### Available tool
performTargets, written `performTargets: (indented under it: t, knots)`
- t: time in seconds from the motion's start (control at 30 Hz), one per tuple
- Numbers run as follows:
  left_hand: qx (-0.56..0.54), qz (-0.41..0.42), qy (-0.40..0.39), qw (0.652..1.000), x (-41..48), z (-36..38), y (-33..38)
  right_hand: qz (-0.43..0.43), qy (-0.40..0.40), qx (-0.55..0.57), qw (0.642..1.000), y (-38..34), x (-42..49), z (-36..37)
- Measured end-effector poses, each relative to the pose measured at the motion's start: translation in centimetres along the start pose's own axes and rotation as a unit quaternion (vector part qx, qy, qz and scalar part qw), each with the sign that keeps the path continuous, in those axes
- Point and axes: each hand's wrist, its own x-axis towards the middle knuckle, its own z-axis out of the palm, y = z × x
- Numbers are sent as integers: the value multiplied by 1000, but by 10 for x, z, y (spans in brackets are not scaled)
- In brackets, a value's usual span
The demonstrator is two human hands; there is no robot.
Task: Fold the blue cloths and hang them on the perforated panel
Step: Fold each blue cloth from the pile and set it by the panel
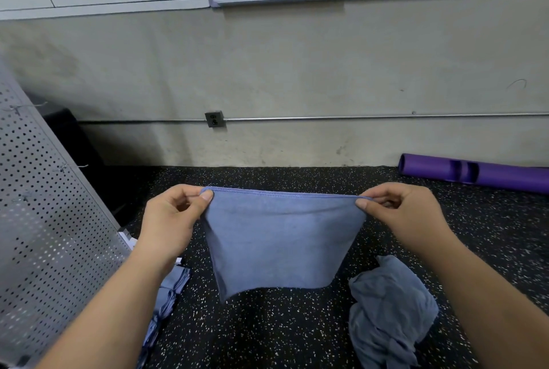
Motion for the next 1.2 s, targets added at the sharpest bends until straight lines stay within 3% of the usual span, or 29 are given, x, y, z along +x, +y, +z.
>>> performTargets:
  t: [0.17, 0.43, 0.57, 0.6, 0.7, 0.83, 0.93, 1.07, 1.2]
  knots:
    - [-19, -4, 3, 1000, 0, 5, 0, 43, 25, 17, 999, 2, 1, -2]
    - [-18, 21, -12, 1000, -5, 13, 7, 42, 70, 114, 990, -3, 2, -4]
    - [-100, 21, 24, 994, -8, 17, 15, 101, 19, 307, 946, -13, 2, -8]
    - [-84, 22, 13, 996, -8, 18, 14, 109, 12, 295, 949, -11, 2, -9]
    - [32, 12, -68, 997, -13, 22, 6, 83, 19, 38, 996, 0, 0, -8]
    - [-16, 14, -8, 1000, -11, 22, 7, 74, 59, 159, 983, -6, -1, -9]
    - [34, 15, -24, 999, -11, 22, 5, 42, 62, 13, 997, 0, 2, -9]
    - [7, 33, 39, 999, -11, 25, 12, 41, 87, 89, 991, -5, 1, -6]
    - [42, 2, 9, 999, -10, 23, 8, 20, 37, -88, 995, 2, 2, -6]
